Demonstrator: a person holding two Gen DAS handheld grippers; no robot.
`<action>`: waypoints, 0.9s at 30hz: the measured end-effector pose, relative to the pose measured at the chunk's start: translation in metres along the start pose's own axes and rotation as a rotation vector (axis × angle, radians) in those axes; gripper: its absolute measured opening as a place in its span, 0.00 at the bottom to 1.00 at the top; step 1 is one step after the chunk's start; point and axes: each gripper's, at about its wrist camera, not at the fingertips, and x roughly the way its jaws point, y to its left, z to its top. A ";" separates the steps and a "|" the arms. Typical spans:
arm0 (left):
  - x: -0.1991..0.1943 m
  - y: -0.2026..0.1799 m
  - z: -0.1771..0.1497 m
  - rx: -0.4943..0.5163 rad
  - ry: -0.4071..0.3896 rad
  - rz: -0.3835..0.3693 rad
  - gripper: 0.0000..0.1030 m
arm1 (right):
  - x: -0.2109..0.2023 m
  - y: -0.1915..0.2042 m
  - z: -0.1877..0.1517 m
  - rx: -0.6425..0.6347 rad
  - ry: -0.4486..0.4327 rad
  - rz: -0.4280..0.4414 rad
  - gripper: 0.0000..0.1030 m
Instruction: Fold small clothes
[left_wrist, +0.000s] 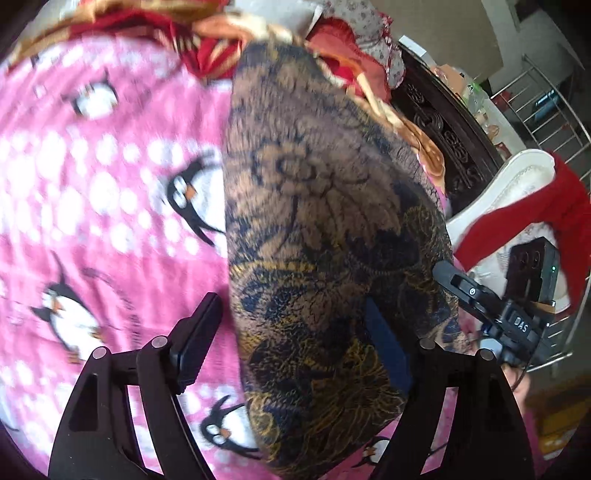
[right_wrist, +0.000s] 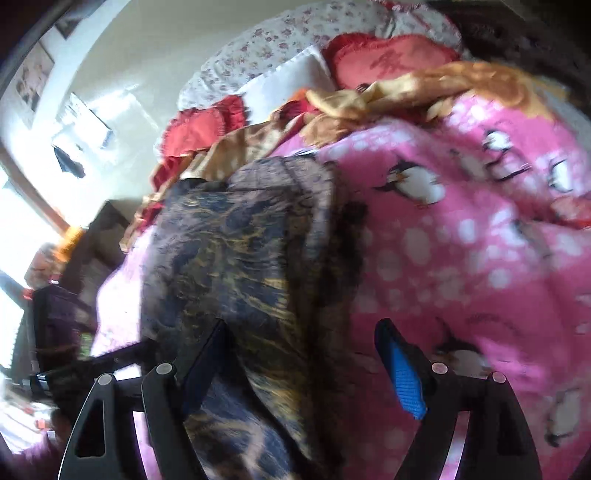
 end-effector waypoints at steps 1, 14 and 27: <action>0.004 0.000 0.000 -0.002 0.012 -0.013 0.78 | 0.006 0.001 0.001 0.000 0.014 0.045 0.77; -0.058 -0.033 -0.014 0.196 -0.057 -0.013 0.28 | -0.023 0.061 -0.002 -0.062 -0.017 0.029 0.25; -0.141 0.043 -0.150 0.126 0.088 0.220 0.32 | -0.008 0.120 -0.129 -0.004 0.251 0.106 0.37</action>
